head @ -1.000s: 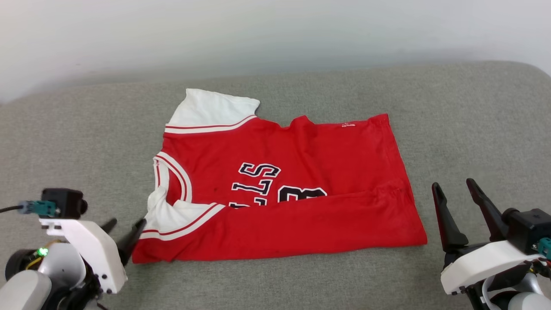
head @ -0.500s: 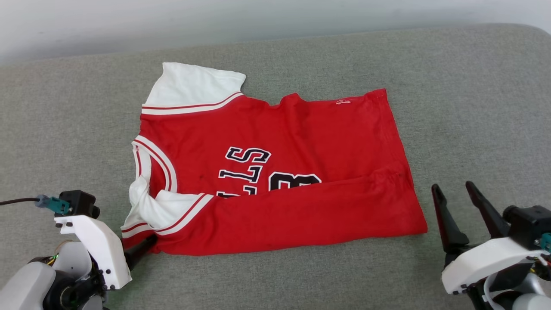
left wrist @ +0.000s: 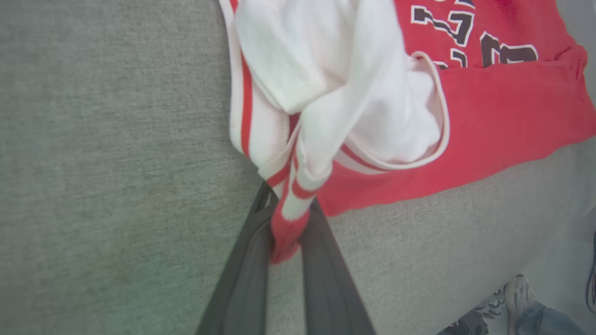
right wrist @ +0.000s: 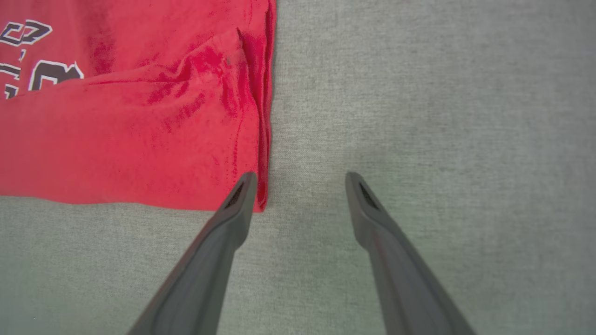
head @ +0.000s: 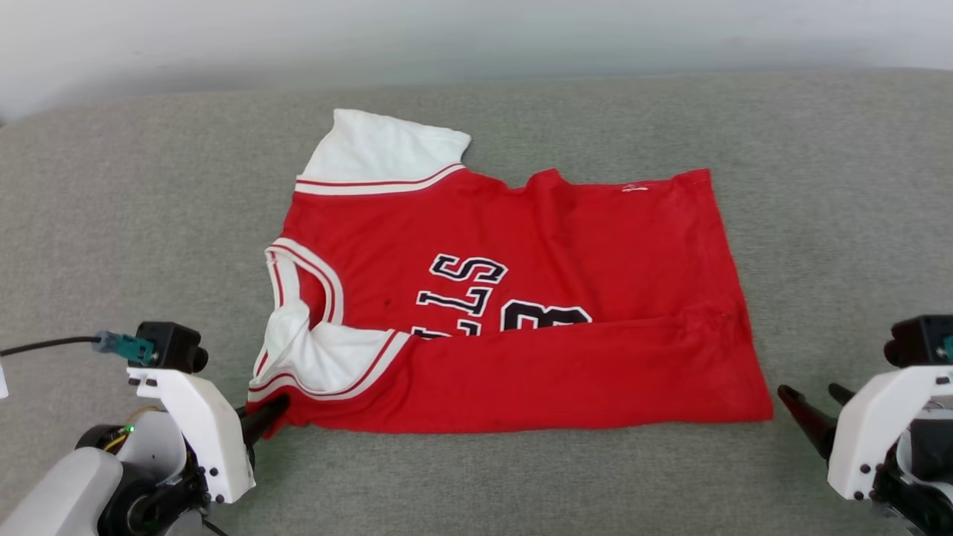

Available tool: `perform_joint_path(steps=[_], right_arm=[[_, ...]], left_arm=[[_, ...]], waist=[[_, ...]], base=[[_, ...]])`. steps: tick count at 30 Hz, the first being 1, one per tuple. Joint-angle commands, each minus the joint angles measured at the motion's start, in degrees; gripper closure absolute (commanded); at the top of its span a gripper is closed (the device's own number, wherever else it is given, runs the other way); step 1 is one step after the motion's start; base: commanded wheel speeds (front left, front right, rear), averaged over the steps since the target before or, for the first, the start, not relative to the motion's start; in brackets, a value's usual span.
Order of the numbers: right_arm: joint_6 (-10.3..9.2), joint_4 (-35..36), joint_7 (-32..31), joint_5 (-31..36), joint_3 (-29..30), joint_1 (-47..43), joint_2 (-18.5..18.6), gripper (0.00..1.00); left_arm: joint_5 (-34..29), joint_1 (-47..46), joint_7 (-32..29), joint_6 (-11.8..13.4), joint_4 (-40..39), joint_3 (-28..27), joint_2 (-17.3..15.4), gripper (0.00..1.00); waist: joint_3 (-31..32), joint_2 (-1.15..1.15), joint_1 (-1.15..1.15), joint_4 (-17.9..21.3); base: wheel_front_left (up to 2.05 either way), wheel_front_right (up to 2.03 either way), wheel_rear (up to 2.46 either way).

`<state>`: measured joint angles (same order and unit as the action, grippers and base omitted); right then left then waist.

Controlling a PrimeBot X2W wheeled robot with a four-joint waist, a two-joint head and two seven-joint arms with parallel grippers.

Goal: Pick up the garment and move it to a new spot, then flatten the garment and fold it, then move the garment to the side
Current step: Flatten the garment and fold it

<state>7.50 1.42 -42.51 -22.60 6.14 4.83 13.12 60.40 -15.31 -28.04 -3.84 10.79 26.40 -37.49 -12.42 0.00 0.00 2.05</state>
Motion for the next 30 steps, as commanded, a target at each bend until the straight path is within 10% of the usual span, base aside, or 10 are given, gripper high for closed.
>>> perform_joint_path(steps=[1, 12, 13, 14, 15, 30], right_arm=[[-0.02, -0.4, -2.0, -0.8, -0.3, 1.2, 0.3, 0.00], [-0.02, -10.9, -7.2, -3.7, -4.7, 8.2, -1.1, 0.00], [-0.02, -12.5, -7.6, -4.2, -5.4, 8.3, -1.1, 0.16], [-0.03, -13.8, -7.9, -4.9, -6.3, 8.3, -1.4, 0.70], [-0.02, -14.7, -8.2, -5.5, -6.8, 8.4, -1.6, 1.00], [-0.02, -6.7, -4.9, -6.7, -10.5, 7.6, 4.0, 1.00]], left_arm=[[-0.1, 0.0, 0.0, 0.2, -1.2, -0.2, -0.5, 1.00], [-1.0, -1.2, -2.3, 1.8, -9.8, 0.1, -2.6, 1.00], [-1.0, -1.2, -2.5, 1.8, -9.9, 0.1, -2.6, 1.00], [-1.0, -1.2, -2.6, 1.9, -10.1, 0.1, -2.7, 1.00], [-0.9, -1.2, -2.6, 2.0, -10.2, 0.1, -2.7, 1.00], [0.4, 3.7, -2.7, 4.1, -12.7, -0.6, -4.6, 1.00]], waist=[[-0.7, 0.00, 0.00, -1.1], [-5.4, 0.00, 0.00, -3.4], [-5.6, 0.00, 0.00, -3.4], [-5.8, 0.00, 0.00, -3.4], [-5.8, 0.00, 0.00, -3.4], [3.0, 0.00, 0.00, -1.9]], base=[[0.00, 0.00, 0.00], [0.00, 0.00, 0.00], [0.00, 0.00, 0.00], [0.00, 0.00, 0.00], [0.00, 0.00, 0.00], [0.00, 0.00, 0.00]])
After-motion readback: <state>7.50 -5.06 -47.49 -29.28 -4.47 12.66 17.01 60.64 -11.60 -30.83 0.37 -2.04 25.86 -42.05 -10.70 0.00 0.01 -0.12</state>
